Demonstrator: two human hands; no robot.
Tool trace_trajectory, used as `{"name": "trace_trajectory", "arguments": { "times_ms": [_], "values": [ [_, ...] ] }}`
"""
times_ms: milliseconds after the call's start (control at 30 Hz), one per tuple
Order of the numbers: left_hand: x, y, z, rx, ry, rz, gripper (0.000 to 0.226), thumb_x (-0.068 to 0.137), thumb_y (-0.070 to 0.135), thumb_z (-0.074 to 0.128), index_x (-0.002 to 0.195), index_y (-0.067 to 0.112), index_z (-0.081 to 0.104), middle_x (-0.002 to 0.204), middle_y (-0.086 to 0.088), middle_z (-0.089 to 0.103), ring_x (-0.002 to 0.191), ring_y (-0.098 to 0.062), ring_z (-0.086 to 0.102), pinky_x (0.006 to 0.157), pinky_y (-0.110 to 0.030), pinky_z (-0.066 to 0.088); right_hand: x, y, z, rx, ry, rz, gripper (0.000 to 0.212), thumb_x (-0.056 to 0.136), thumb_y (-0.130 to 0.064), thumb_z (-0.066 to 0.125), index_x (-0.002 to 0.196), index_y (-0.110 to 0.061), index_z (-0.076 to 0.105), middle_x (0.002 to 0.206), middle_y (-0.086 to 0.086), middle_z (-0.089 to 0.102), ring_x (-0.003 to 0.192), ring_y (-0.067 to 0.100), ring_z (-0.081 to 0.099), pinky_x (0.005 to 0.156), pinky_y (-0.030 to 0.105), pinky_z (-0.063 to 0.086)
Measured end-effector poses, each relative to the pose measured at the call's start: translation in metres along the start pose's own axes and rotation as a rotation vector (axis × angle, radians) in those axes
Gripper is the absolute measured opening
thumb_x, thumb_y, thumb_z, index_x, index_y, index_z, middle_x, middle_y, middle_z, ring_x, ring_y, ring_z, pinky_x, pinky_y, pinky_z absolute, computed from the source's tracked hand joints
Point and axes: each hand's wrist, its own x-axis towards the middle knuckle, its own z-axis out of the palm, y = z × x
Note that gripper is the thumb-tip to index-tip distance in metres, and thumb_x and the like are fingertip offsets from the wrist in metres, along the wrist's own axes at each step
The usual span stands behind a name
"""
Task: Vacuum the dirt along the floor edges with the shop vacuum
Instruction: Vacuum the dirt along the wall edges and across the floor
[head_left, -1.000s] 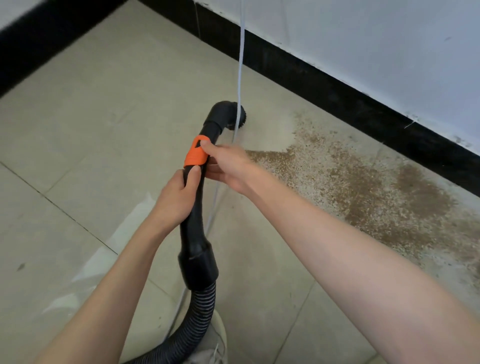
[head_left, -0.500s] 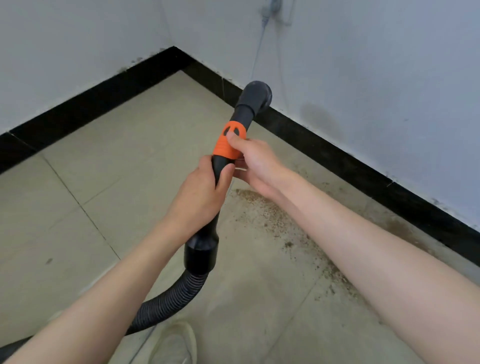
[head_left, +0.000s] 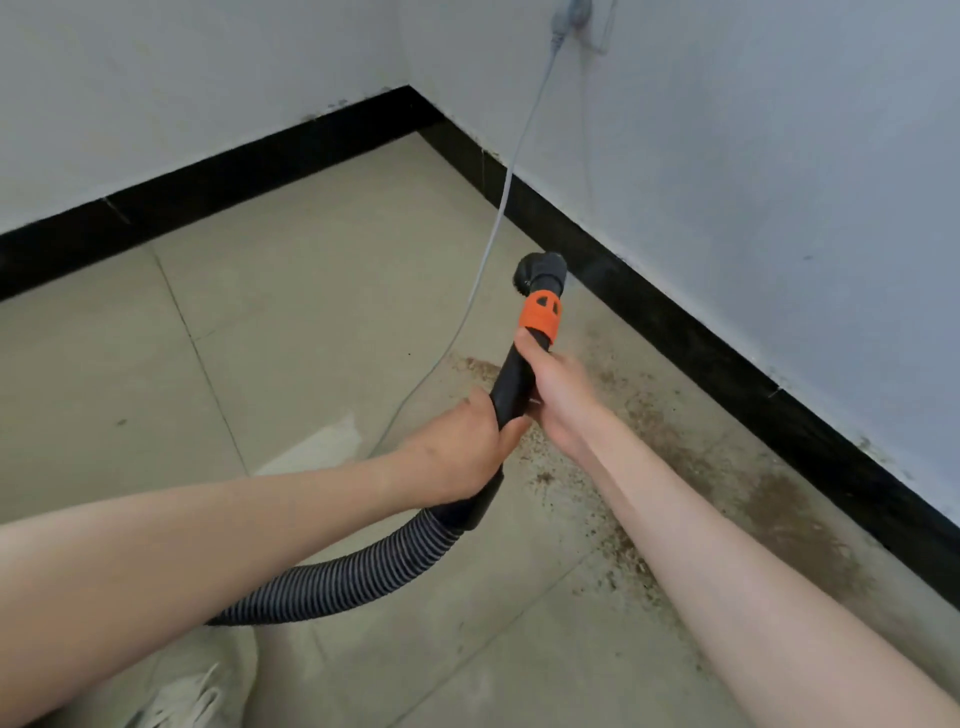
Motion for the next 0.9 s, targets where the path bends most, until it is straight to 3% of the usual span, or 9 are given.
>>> {"name": "trace_trajectory", "arguments": {
  "times_ms": [167, 333, 433, 500, 600, 667, 900],
  "values": [
    [0.003, 0.01, 0.01, 0.045, 0.091, 0.067, 0.044, 0.099, 0.043, 0.032, 0.107, 0.001, 0.042, 0.105, -0.018, 0.057, 0.094, -0.035, 0.059, 0.065, -0.033, 0.034, -0.004, 0.004, -0.007, -0.076, 0.056, -0.104, 0.01, 0.091, -0.02, 0.061, 0.086, -0.016, 0.053, 0.083, 0.005, 0.059, 0.08, 0.024, 0.059, 0.085, 0.043, 0.051],
    [0.007, 0.009, -0.002, -0.074, 0.0, 0.17, 0.026, 0.1, 0.037, 0.036, 0.097, 0.011, 0.041, 0.094, -0.011, 0.055, 0.086, -0.029, 0.054, 0.065, -0.03, 0.032, 0.004, 0.005, -0.01, -0.082, 0.142, -0.115, 0.017, 0.095, -0.027, 0.054, 0.104, -0.013, 0.051, 0.085, 0.003, 0.054, 0.089, 0.028, 0.057, 0.089, 0.046, 0.05],
    [0.005, -0.003, -0.003, -0.108, 0.003, 0.15, 0.021, 0.099, 0.033, 0.041, 0.091, 0.013, 0.042, 0.083, -0.004, 0.051, 0.077, -0.021, 0.049, 0.062, -0.027, 0.031, 0.009, 0.01, 0.001, -0.124, 0.138, -0.104, 0.027, 0.098, -0.029, 0.049, 0.116, -0.008, 0.048, 0.084, 0.005, 0.053, 0.077, 0.026, 0.058, 0.076, 0.043, 0.052],
    [0.003, -0.019, -0.005, -0.082, 0.027, 0.133, 0.029, 0.099, 0.03, 0.042, 0.093, 0.005, 0.055, 0.087, -0.008, 0.061, 0.083, -0.025, 0.056, 0.068, -0.032, 0.039, 0.01, 0.014, 0.009, -0.197, 0.136, -0.105, 0.027, 0.1, -0.03, 0.044, 0.117, -0.008, 0.044, 0.085, 0.009, 0.056, 0.066, 0.024, 0.057, 0.066, 0.041, 0.053],
    [0.0, -0.052, -0.01, -0.057, 0.069, 0.097, 0.029, 0.098, 0.026, 0.043, 0.112, 0.005, 0.058, 0.107, -0.012, 0.064, 0.099, -0.027, 0.057, 0.081, -0.031, 0.042, 0.014, 0.014, 0.016, -0.279, 0.145, -0.127, 0.026, 0.1, -0.034, 0.042, 0.114, -0.012, 0.041, 0.102, 0.018, 0.06, 0.081, 0.034, 0.063, 0.082, 0.05, 0.054],
    [0.004, -0.077, -0.013, -0.032, 0.084, 0.042, 0.031, 0.097, 0.022, 0.043, 0.121, 0.005, 0.053, 0.115, -0.013, 0.061, 0.107, -0.029, 0.055, 0.085, -0.03, 0.04, 0.016, 0.013, 0.017, -0.36, 0.155, -0.143, 0.032, 0.099, -0.034, 0.043, 0.118, -0.008, 0.045, 0.104, 0.018, 0.061, 0.086, 0.033, 0.062, 0.082, 0.048, 0.053],
    [0.042, -0.168, 0.016, -0.021, 0.054, -0.188, 0.04, 0.094, 0.018, 0.048, 0.13, 0.0, 0.044, 0.127, -0.023, 0.05, 0.117, -0.035, 0.05, 0.096, -0.032, 0.038, 0.022, 0.025, 0.019, -0.433, 0.053, -0.208, 0.021, 0.1, -0.031, 0.045, 0.105, -0.01, 0.046, 0.073, 0.01, 0.052, 0.049, 0.019, 0.052, 0.039, 0.021, 0.043]
  ]
}}
